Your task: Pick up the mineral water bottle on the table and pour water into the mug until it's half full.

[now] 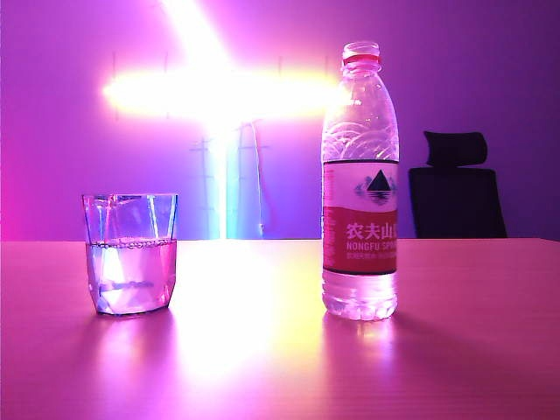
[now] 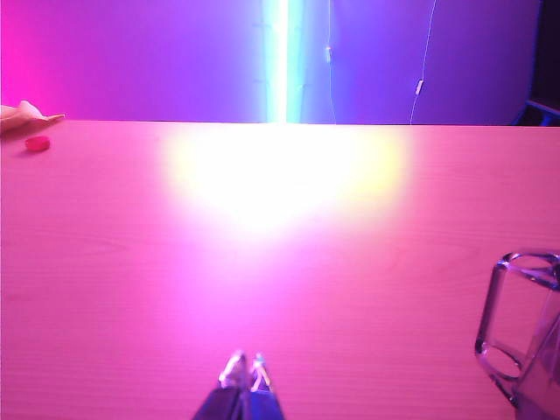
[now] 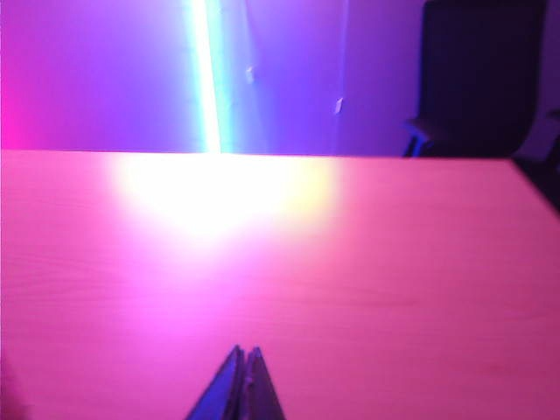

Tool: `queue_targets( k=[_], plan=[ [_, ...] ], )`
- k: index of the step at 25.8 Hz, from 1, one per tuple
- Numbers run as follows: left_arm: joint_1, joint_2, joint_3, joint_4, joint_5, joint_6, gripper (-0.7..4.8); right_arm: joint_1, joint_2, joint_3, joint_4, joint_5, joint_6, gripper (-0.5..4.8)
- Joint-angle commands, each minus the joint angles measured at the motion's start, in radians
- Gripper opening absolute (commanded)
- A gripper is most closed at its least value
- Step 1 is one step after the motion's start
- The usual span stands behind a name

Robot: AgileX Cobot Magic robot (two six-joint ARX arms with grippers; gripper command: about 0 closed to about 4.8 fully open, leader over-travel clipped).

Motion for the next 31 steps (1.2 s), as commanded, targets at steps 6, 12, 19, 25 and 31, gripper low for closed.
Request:
queue_targets(
  k=[6,12,19,25,31],
  plan=[
    [-0.003,0.002,0.004,0.009,0.004,-0.003,-0.02,-0.124,-0.058,-0.095,0.095,-0.003,-0.083,-0.01],
    [-0.003,0.002,0.004,0.009,0.004,-0.003,-0.02,-0.173,-0.108,-0.145,0.122,-0.006,-0.051,-0.01],
    [-0.003,0.002,0.004,0.008,0.004,-0.003,-0.02,-0.169,-0.108,-0.162,0.093,-0.007,-0.031,-0.01],
    [-0.003,0.002,0.004,0.009,0.004,-0.003,-0.02,-0.168,-0.108,-0.162,0.091,-0.007,-0.031,-0.01],
    [-0.003,0.002,0.004,0.009,0.004,-0.003,-0.02,-0.168,-0.108,-0.162,0.091,-0.007,-0.031,-0.01]
  ],
)
